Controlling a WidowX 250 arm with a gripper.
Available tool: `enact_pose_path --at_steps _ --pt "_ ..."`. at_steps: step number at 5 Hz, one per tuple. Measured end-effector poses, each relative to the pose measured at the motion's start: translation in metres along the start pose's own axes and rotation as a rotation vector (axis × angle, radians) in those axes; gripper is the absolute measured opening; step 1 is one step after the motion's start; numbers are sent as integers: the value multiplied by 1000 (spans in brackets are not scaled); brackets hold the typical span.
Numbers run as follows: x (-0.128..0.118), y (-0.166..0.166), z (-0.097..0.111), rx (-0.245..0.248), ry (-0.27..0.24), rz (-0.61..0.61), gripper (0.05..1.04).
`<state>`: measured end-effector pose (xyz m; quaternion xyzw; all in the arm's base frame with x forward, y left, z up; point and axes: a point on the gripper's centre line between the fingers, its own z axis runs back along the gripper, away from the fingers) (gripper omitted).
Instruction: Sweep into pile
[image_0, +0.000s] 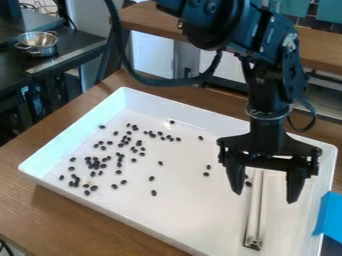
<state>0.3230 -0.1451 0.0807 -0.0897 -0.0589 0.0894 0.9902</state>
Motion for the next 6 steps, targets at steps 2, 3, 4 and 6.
enact_pose_path --at_steps 2,3,4,6 --pt "5 4 -25 38 21 38 1000" --pt "16 6 -36 77 4 67 1000" --pt "20 8 -38 87 -19 72 1000" --pt "20 14 -56 116 -18 90 659"
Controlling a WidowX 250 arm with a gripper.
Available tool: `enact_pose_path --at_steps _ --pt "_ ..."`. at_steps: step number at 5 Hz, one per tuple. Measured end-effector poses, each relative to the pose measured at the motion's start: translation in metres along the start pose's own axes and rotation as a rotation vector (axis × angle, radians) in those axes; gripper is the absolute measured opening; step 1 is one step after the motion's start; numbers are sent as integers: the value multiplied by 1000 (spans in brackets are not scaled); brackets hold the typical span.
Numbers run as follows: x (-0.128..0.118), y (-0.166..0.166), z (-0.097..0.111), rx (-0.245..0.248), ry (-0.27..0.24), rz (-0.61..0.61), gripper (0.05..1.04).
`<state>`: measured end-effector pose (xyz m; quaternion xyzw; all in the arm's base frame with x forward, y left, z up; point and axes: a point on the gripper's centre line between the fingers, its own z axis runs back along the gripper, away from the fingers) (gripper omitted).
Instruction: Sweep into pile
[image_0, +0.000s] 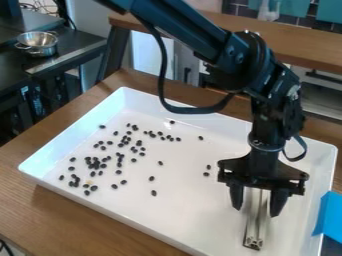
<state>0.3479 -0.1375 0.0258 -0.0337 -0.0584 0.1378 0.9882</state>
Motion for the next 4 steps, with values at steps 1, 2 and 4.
enact_pose_path --at_steps 1,2,4 --pt "-5 -1 -11 23 -39 -23 393" --pt "-5 1 -12 25 -49 -34 381" --pt "14 20 -14 56 -1 -45 381"
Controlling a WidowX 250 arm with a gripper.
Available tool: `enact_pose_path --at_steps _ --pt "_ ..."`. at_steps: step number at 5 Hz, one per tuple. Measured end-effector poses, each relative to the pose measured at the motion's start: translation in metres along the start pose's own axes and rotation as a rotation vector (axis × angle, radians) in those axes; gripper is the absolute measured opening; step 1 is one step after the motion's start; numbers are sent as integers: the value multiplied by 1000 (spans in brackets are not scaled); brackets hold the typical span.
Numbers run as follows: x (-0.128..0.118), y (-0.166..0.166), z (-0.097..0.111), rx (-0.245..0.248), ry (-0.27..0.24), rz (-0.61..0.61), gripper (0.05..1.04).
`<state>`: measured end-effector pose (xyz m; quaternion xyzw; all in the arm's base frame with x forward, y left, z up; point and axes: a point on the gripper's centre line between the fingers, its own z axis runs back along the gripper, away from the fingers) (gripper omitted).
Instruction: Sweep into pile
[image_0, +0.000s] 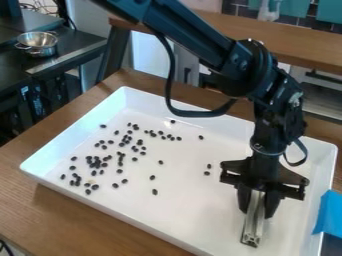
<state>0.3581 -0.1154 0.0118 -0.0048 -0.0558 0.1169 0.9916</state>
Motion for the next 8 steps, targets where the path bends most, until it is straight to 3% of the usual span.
enact_pose_path --at_steps 1,5,8 --pt "13 31 -3 16 18 14 381" --pt "8 135 -2 76 125 -42 381" --pt "11 224 -1 92 125 -61 381"
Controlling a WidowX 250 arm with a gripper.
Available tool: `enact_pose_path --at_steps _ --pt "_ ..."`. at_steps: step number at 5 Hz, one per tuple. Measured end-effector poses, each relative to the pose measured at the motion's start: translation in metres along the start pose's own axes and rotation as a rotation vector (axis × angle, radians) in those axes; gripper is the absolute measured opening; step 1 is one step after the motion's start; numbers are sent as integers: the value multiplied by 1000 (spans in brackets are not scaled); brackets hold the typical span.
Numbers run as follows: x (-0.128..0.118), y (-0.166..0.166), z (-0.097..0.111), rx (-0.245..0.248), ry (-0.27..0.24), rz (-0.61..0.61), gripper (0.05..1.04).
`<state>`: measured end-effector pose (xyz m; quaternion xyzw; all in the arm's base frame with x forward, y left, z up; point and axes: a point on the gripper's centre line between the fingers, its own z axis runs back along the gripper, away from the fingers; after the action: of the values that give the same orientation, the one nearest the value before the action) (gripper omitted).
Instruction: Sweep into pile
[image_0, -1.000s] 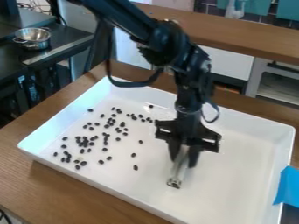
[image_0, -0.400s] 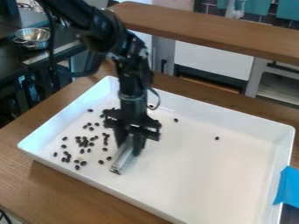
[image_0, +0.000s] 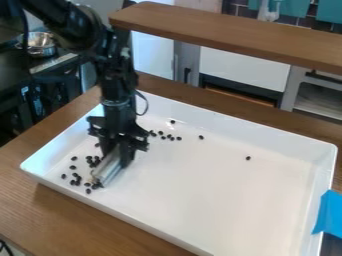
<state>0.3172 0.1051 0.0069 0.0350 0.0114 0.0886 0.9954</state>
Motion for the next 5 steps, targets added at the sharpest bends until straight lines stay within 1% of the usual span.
enact_pose_path --at_steps 1,2,3,4,5 --pt "2 20 2 38 3 -3 381" --pt "-5 33 2 37 44 -2 381" --pt "-13 21 6 -56 71 6 381" --pt "-12 -10 16 -183 81 34 381" --pt "-7 -60 38 -228 0 -10 381"
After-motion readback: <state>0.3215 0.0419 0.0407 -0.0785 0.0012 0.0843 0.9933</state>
